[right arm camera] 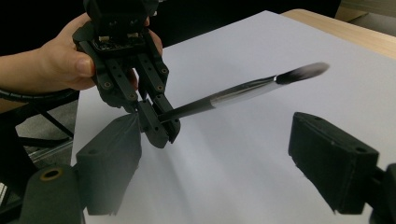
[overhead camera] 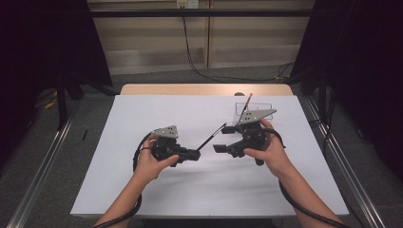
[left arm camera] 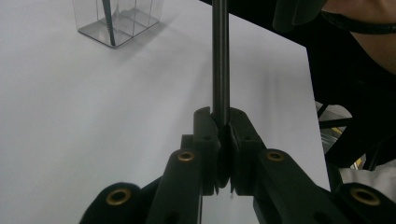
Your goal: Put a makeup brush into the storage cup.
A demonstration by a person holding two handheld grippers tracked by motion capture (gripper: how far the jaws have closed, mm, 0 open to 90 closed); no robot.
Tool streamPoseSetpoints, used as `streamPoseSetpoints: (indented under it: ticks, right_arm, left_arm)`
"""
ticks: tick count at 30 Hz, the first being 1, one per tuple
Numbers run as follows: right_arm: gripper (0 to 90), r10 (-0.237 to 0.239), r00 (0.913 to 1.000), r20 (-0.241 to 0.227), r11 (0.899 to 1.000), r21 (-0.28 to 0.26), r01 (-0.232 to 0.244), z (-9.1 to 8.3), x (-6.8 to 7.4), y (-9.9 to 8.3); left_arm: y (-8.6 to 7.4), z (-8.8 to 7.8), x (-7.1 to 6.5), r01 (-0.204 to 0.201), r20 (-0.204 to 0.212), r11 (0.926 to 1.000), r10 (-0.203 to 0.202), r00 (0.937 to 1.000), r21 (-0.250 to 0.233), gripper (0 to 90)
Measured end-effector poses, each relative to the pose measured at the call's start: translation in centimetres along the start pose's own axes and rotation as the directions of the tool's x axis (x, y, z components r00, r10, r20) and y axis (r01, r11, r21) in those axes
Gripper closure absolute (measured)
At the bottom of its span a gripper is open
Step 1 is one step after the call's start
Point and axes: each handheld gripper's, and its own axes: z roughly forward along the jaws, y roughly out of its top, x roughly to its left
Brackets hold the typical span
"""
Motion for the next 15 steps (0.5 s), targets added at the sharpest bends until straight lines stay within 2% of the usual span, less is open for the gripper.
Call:
streamPoseSetpoints:
  ticks: [9,13,15]
  right_arm:
    - [25.3,0.019,0.9998,-0.007,1.000,-0.019,-0.019,0.32,0.19,0.23]
    - [29.3,0.014,0.9999,-0.002,1.000,-0.018,-0.014,0.53,0.30,0.30]
    - [34.1,0.013,0.9999,0.006,1.000,-0.020,-0.013,0.50,0.29,0.36]
  left_arm:
    - [0.15,0.32,-0.26,0.011,0.022,0.9959,-0.009,0.9997,-0.090,83.7]
    - [0.14,0.63,-0.34,0.016,0.035,0.9947,-0.013,0.9993,-0.102,83.6]
    - [0.16,0.77,-0.38,0.013,0.034,0.9951,-0.009,0.9994,-0.098,83.6]
